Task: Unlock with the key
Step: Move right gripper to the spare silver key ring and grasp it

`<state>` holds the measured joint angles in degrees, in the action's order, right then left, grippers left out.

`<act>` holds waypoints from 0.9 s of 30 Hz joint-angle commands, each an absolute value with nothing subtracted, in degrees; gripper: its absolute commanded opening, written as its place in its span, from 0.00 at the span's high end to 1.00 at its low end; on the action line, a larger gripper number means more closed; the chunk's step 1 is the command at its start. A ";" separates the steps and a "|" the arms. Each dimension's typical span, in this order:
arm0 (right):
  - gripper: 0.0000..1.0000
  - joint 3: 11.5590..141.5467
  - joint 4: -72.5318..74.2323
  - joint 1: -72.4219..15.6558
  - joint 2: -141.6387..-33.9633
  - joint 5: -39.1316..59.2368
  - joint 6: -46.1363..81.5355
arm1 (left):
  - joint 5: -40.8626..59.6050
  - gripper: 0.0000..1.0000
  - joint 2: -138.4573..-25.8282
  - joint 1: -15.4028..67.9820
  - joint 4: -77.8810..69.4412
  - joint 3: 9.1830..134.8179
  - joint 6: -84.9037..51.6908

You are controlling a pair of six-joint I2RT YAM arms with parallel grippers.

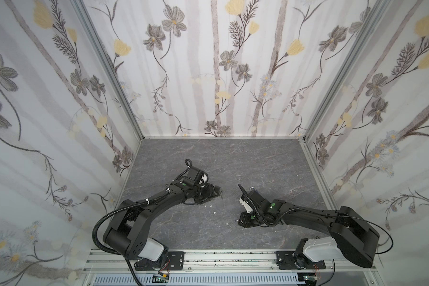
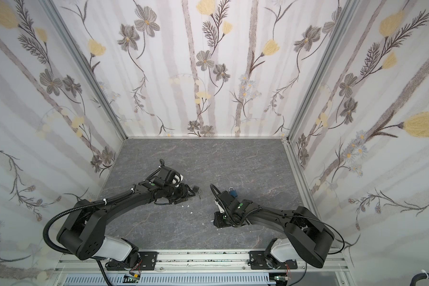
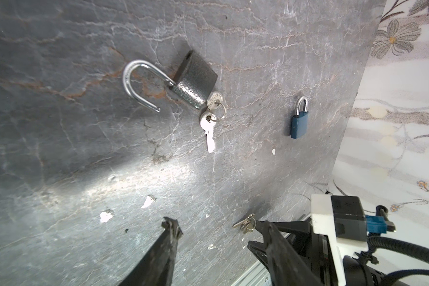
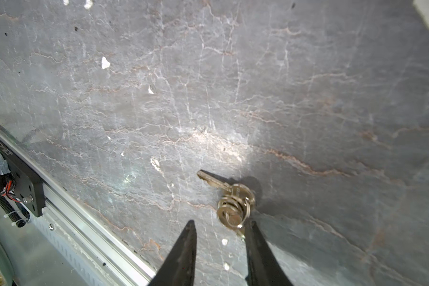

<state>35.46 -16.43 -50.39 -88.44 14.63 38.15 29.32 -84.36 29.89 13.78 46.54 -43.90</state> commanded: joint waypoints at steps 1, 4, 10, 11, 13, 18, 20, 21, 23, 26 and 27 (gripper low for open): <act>0.66 35.78 -13.71 -50.50 -88.90 13.73 39.97 | 29.00 0.43 -84.03 29.96 12.48 46.01 -43.85; 0.69 35.77 -13.19 -50.45 -89.01 12.66 40.66 | 28.98 0.43 -84.10 29.97 12.08 45.80 -43.95; 0.77 36.13 -12.24 -50.97 -90.67 11.88 41.68 | 28.92 0.43 -84.38 29.93 11.80 45.57 -44.14; 0.79 36.34 -12.42 -51.25 -90.97 11.52 41.66 | 28.84 0.43 -84.30 29.96 11.90 45.47 -44.13; 0.86 36.74 -13.03 -51.58 -91.10 10.80 41.49 | 28.66 0.43 -84.11 29.97 11.86 45.31 -44.12; 1.00 36.69 -12.05 -51.68 -91.06 9.85 41.66 | 28.60 0.43 -84.23 29.93 11.41 44.90 -44.45; 1.00 37.19 -12.05 -51.68 -91.08 9.39 41.60 | 28.50 0.43 -84.11 29.94 11.25 44.85 -44.56; 1.00 37.62 -11.96 -51.68 -91.14 9.11 41.45 | 28.41 0.43 -83.95 29.98 11.25 44.87 -44.56; 1.00 38.48 -11.53 -51.68 -90.72 8.79 40.86 | 28.18 0.44 -83.38 29.93 11.38 44.97 -44.56; 1.00 40.74 -11.56 -51.34 -88.99 8.38 39.15 | 27.70 0.43 -82.19 29.97 11.77 45.48 -44.33; 1.00 41.51 -11.61 -51.09 -88.24 8.34 38.35 | 27.56 0.43 -81.60 29.97 11.93 45.63 -44.23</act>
<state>39.83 -13.50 -51.33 -89.41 9.82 40.36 28.49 -82.61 29.93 12.36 45.06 -44.62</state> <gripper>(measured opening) 0.048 0.565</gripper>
